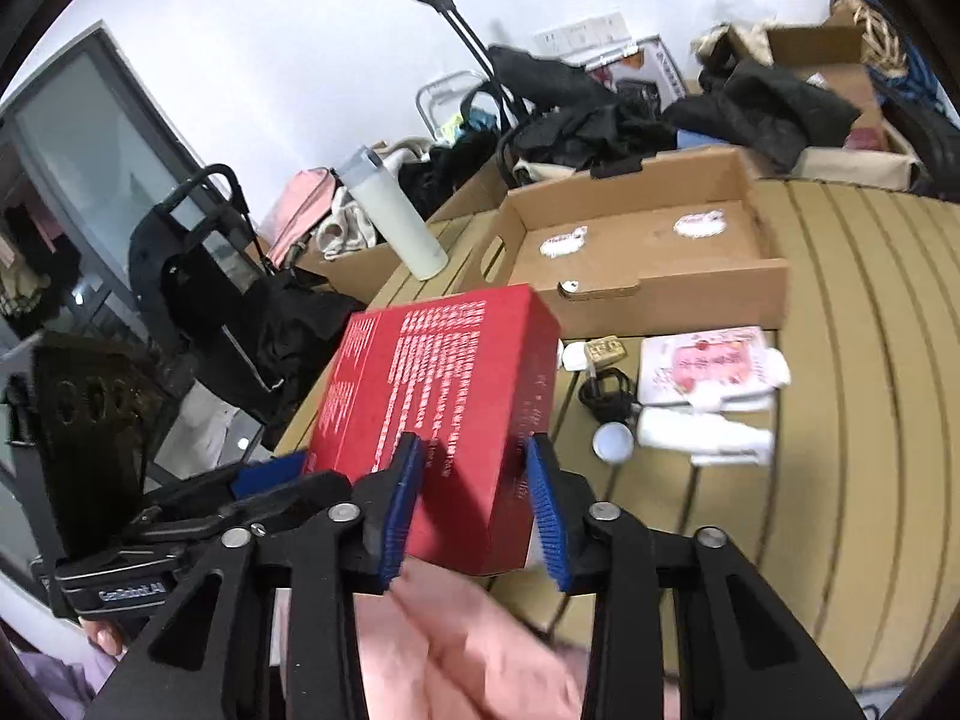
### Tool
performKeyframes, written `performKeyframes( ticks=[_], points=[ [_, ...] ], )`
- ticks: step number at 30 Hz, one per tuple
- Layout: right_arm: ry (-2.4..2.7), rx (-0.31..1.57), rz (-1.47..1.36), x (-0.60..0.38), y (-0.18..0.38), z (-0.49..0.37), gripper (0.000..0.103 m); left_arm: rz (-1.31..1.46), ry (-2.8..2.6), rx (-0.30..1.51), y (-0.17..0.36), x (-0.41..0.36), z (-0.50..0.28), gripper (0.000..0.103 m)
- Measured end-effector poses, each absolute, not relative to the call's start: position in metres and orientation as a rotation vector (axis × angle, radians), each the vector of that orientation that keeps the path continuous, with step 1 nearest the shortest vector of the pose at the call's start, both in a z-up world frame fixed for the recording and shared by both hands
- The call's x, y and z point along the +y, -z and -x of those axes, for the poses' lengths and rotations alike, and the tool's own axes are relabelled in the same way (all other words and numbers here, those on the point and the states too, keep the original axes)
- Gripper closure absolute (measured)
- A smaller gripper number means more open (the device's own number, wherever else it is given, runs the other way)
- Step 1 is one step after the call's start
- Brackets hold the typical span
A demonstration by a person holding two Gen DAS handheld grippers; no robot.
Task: Organize objects
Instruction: 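Carry the red box with the left tool into the cardboard tray and release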
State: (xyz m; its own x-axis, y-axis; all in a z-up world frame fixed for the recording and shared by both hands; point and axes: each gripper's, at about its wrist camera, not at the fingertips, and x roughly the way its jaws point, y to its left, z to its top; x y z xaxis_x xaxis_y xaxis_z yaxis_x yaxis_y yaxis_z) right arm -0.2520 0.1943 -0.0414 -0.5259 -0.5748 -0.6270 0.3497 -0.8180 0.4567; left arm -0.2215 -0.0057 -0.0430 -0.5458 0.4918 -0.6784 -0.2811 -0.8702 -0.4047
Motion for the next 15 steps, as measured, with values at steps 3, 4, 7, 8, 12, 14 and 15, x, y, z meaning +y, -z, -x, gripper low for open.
performKeyframes(
  ticks=[3, 4, 7, 8, 12, 14, 15],
  points=[
    [2.345, -0.404, -1.048, 0.207, 0.028, 0.233, 0.074, 1.155, -2.397, -0.349, 0.038, 0.000, 0.213, 0.059],
    [2.351, -0.398, -1.044, 0.207, 0.026, 0.234, 0.074, 1.153, -2.407, -0.338, 0.035, 0.002, 0.215, 0.059],
    [2.364, -0.388, -1.032, 0.207, 0.020, 0.238, 0.075, 1.164, -2.419, -0.326, 0.032, 0.005, 0.230, 0.059],
    [2.378, -0.375, -1.029, 0.206, 0.019, 0.246, 0.075, 1.164, -2.424, -0.323, 0.030, 0.004, 0.236, 0.059],
    [2.387, -0.372, -1.022, 0.204, 0.017, 0.287, 0.075, 1.169, -2.434, -0.308, 0.029, 0.000, 0.285, 0.059],
    [2.374, -0.386, -1.034, 0.202, 0.020, 0.320, 0.075, 1.196, -2.447, -0.307, 0.029, -0.006, 0.331, 0.059],
    [2.355, -0.401, -1.055, 0.200, 0.023, 0.345, 0.075, 1.211, -2.455, -0.309, 0.030, -0.007, 0.347, 0.059]
  ],
)
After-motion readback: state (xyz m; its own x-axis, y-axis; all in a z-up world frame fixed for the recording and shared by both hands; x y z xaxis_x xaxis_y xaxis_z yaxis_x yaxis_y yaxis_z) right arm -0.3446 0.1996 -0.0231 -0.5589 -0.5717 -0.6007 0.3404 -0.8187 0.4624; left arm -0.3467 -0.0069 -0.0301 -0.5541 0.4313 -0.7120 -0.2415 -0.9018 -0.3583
